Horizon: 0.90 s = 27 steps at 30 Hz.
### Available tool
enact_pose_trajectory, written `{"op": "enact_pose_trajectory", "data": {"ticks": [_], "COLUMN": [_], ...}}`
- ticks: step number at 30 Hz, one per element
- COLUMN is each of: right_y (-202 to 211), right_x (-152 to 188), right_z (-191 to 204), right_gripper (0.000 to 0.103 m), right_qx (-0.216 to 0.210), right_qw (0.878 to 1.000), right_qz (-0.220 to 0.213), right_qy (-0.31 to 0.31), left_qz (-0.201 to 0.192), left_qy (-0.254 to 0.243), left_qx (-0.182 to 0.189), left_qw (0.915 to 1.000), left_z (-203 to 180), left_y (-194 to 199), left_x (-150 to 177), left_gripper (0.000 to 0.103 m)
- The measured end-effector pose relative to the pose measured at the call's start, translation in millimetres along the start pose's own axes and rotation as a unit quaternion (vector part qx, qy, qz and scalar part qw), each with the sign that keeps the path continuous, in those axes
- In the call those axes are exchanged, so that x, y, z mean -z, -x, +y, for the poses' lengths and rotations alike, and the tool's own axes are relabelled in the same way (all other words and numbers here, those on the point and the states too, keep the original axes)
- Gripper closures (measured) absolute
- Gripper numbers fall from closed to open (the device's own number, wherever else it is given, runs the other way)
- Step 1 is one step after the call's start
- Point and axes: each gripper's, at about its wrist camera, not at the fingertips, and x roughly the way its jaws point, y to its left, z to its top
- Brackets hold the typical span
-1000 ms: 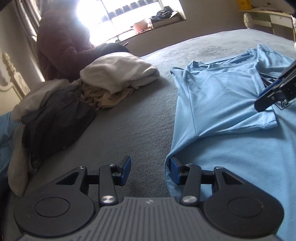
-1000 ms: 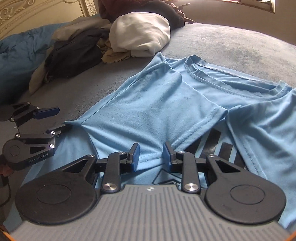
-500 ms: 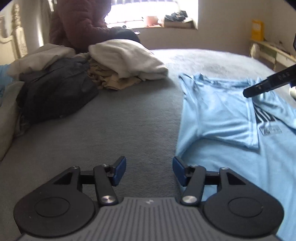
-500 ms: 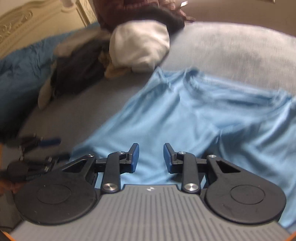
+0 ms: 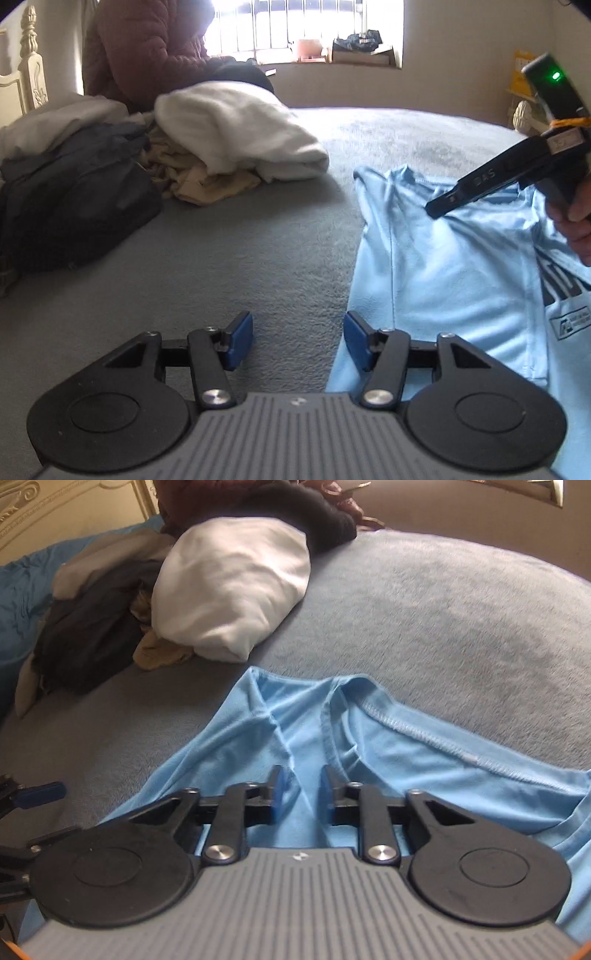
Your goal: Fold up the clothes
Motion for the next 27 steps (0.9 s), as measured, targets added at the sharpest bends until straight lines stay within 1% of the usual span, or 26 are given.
{"op": "enact_pose_trajectory", "data": {"ticks": [2, 4, 8, 9, 12, 14, 16, 17, 18, 19, 20, 21, 22, 23, 24, 26, 27], "right_y": [3, 7, 7, 8, 22, 27, 24, 19, 11, 1, -10, -20, -29, -36, -42, -51, -53], "right_x": [5, 11, 19, 17, 0, -17, -40, -51, -62, -71, -77, -81, -83, -83, -81, -75, -72], "right_z": [2, -2, -7, -5, 3, 9, 18, 22, 23, 22, 20, 16, 10, 1, -9, -23, -28], "right_gripper": [0.103, 0.103, 0.103, 0.101, 0.100, 0.100, 0.098, 0.092, 0.078, 0.072, 0.069, 0.072, 0.080, 0.103, 0.103, 0.103, 0.103], "right_qx": [0.013, 0.030, 0.037, 0.043, 0.050, 0.040, 0.030, 0.020, 0.006, -0.004, -0.010, -0.017, -0.025, -0.036, -0.041, -0.027, -0.016], "right_qw": [1.000, 0.999, 0.998, 0.998, 0.997, 0.997, 0.996, 0.997, 0.998, 0.999, 1.000, 0.999, 0.998, 0.996, 0.992, 0.985, 0.983], "right_qz": [-0.008, -0.017, -0.020, -0.021, -0.055, -0.073, -0.078, -0.074, -0.062, -0.045, -0.029, -0.013, -0.002, 0.005, 0.009, 0.006, 0.002], "right_qy": [0.002, -0.021, -0.041, -0.038, -0.015, 0.000, 0.015, 0.017, 0.013, 0.005, -0.008, -0.026, -0.050, -0.084, -0.120, -0.169, -0.185], "left_qz": [-0.008, -0.010, -0.013, -0.014, -0.015, -0.015, -0.016, -0.017, -0.017, -0.017, -0.018, -0.018, -0.018, -0.019, -0.019, -0.020, -0.020], "left_qy": [0.000, 0.009, 0.017, 0.017, 0.020, 0.021, 0.022, 0.023, 0.024, 0.025, 0.026, 0.027, 0.028, 0.028, 0.027, 0.025, 0.025], "left_qx": [-0.004, -0.006, -0.015, -0.016, -0.020, -0.023, -0.023, -0.023, -0.022, -0.022, -0.021, -0.020, -0.019, -0.019, -0.019, -0.021, -0.022], "left_qw": [1.0000, 0.9999, 0.9997, 0.9996, 0.9995, 0.9994, 0.9994, 0.9993, 0.9993, 0.9993, 0.9993, 0.9993, 0.9993, 0.9993, 0.9993, 0.9993, 0.9992], "left_z": [-1, 1, 3, 3, 3, 3, 2, 1, 2, 2, 3, 3, 4, 4, 5, 5, 5], "left_y": [-1, -1, 1, 1, 1, 1, 2, 3, 3, 3, 4, 4, 4, 5, 5, 7, 7], "left_x": [4, 6, 9, 9, 9, 9, 10, 11, 11, 11, 12, 12, 12, 13, 13, 15, 15], "left_gripper": [0.047, 0.047, 0.047, 0.047, 0.047, 0.047, 0.047, 0.047, 0.047, 0.047, 0.047, 0.047, 0.047, 0.047, 0.047, 0.047, 0.047]}}
